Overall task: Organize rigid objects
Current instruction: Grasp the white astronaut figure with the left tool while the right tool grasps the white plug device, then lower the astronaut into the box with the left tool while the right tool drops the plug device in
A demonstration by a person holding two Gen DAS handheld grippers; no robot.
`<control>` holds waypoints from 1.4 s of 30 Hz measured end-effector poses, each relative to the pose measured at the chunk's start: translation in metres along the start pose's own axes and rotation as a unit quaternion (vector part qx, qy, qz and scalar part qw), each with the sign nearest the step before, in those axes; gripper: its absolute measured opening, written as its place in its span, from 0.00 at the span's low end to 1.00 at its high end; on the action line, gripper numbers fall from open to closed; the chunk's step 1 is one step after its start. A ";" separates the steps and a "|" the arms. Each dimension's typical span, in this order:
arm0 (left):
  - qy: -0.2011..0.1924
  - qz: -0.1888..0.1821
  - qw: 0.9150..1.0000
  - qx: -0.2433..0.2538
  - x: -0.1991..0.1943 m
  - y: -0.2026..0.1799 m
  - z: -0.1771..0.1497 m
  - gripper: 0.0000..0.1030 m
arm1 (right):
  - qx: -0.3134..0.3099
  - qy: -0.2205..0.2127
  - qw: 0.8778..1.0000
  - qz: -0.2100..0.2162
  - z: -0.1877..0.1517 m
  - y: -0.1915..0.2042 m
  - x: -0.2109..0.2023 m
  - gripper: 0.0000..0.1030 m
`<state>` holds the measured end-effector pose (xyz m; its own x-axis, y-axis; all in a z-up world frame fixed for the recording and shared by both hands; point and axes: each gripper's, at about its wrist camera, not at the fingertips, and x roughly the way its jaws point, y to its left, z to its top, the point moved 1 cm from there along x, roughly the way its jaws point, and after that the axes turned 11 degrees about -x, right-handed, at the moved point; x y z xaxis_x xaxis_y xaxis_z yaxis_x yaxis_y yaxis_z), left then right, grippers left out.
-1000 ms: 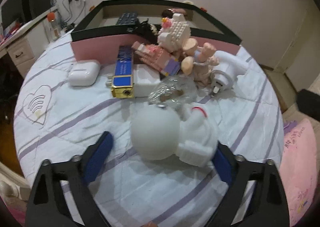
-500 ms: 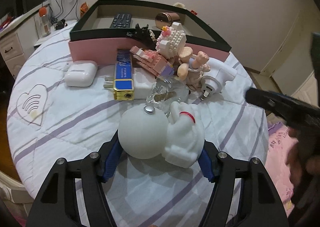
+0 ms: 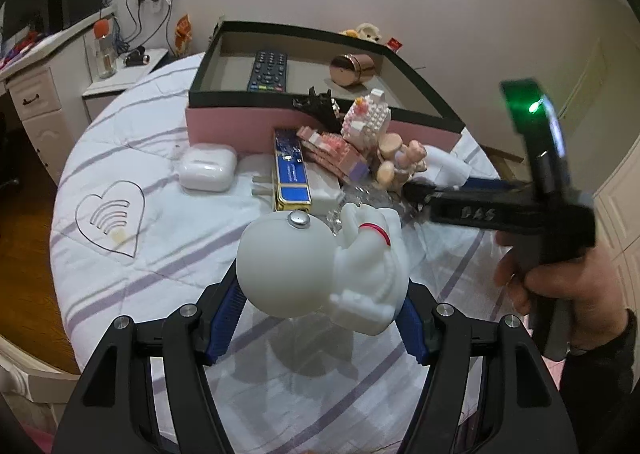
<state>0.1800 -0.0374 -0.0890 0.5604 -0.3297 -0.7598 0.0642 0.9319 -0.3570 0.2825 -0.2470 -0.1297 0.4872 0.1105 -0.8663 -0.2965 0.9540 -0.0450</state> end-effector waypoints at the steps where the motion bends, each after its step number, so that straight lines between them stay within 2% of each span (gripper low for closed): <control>1: -0.002 0.000 1.000 -0.001 -0.001 0.000 0.001 0.66 | 0.001 -0.002 1.000 0.007 -0.001 0.000 0.001 0.84; 3: -0.004 0.000 1.000 -0.004 -0.003 0.002 0.005 0.66 | -0.008 -0.009 1.000 0.010 -0.003 0.003 0.000 0.70; 10: -0.012 -0.004 1.000 -0.006 -0.009 0.002 0.011 0.66 | 0.005 -0.022 0.999 0.024 -0.010 -0.004 -0.015 0.70; 16: -0.025 -0.011 1.000 -0.007 -0.022 0.005 0.025 0.66 | 0.014 -0.054 0.998 0.030 -0.011 -0.008 -0.056 0.70; 20: -0.049 -0.011 0.999 0.004 -0.033 -0.001 0.052 0.66 | 0.006 -0.090 0.995 0.031 0.010 -0.009 -0.086 0.70; 23: -0.072 -0.011 0.997 0.011 -0.040 -0.006 0.081 0.66 | -0.010 -0.112 0.993 0.021 0.038 -0.008 -0.100 0.70; 28: -0.089 -0.018 0.996 0.021 -0.033 -0.019 0.134 0.66 | -0.022 -0.121 0.992 0.011 0.085 -0.015 -0.098 0.70; 31: -0.076 -0.022 0.997 0.025 -0.011 -0.027 0.163 0.66 | -0.025 -0.098 0.995 0.001 0.110 -0.021 -0.073 0.70; 35: -0.028 -0.023 0.999 0.023 0.042 -0.035 0.190 0.66 | -0.035 -0.054 0.998 -0.009 0.128 -0.027 -0.032 0.70; 42: 0.056 -0.020 0.998 0.013 0.118 -0.042 0.204 0.66 | -0.057 0.001 0.998 -0.018 0.138 -0.029 0.027 0.70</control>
<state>0.4119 -0.0842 -0.0529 0.4617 -0.3808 -0.8011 0.1070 0.9205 -0.3758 0.4179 -0.2327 -0.0831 0.4968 0.0764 -0.8645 -0.3705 0.9195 -0.1317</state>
